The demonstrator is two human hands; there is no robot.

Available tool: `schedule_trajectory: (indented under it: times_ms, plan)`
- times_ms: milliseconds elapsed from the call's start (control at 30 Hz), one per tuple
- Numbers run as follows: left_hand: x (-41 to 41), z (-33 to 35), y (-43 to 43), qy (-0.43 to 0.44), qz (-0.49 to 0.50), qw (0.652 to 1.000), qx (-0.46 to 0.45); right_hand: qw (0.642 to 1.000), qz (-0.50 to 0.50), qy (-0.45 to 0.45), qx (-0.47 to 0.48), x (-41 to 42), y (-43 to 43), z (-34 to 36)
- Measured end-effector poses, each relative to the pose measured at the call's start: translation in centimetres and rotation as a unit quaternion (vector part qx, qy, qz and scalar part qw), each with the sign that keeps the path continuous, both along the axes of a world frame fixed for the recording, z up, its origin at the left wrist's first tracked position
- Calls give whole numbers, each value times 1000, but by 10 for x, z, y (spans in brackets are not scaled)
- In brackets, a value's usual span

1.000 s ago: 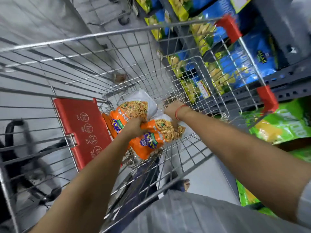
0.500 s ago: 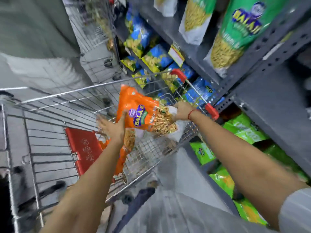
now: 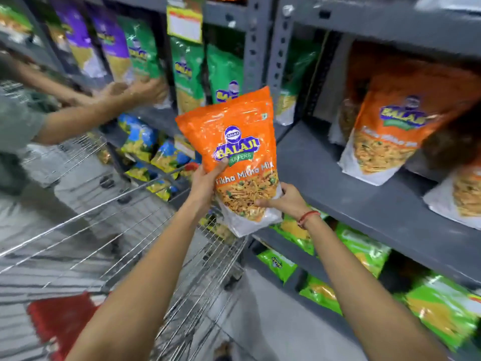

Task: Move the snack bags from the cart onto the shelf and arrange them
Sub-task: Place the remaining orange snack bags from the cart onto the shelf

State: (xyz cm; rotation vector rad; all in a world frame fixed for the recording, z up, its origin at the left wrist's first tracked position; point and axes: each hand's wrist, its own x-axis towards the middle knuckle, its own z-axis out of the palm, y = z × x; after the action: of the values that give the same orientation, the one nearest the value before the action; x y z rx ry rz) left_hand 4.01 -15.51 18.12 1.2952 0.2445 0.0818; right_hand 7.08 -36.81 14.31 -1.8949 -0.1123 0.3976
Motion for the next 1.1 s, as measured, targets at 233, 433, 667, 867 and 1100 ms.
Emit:
schedule_trajectory:
  times_ms: [233, 433, 667, 867, 1100]
  plan:
    - [41, 56, -125, -128, -167, 968, 136, 983, -105, -148, 30, -14, -108, 40]
    - [72, 89, -201, -175, -202, 957, 115, 948, -247, -194, 42, -21, -194, 65]
    - [89, 50, -256, -143, -342, 923, 108, 930, -316, -182, 39, -29, -262, 39]
    - [69, -43, -266, -54, -362, 902, 230, 931, -321, -175, 10, -25, -276, 27]
    - [82, -48, -285, -78, -375, 884, 267, 924, -337, -182, -2, -20, -290, 24]
